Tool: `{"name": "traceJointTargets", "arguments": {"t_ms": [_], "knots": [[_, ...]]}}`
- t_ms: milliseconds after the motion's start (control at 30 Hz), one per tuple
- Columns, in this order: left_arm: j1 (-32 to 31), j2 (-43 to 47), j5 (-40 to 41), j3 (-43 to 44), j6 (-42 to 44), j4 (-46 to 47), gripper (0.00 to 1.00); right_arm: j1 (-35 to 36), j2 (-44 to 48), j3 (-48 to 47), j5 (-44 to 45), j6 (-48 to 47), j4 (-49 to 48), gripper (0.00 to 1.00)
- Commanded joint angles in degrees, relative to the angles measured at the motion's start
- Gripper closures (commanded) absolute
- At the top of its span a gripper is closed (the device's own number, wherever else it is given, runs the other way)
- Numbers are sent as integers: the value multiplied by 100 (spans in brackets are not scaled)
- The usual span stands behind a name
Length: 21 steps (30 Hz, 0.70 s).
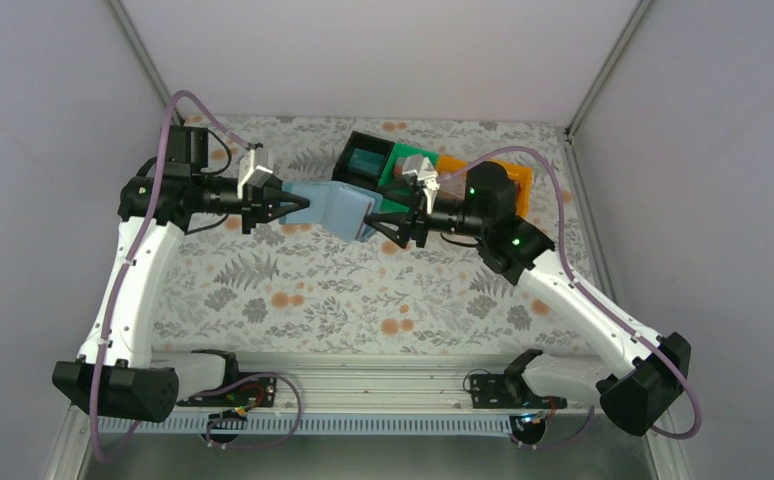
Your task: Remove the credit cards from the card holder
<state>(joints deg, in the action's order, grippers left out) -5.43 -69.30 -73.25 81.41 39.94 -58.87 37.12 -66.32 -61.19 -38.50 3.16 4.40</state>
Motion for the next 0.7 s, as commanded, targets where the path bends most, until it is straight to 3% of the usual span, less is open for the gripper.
{"name": "traceJointTargets", "arguments": {"t_ms": [0,667], "knots": [[-19,111,-397,4,164,74,98,-47,-11,-97,-108,-37,89,30],[-37,112,-441,7,266,-11,98,-170,-154,-280,-238,44,92,32]]}}
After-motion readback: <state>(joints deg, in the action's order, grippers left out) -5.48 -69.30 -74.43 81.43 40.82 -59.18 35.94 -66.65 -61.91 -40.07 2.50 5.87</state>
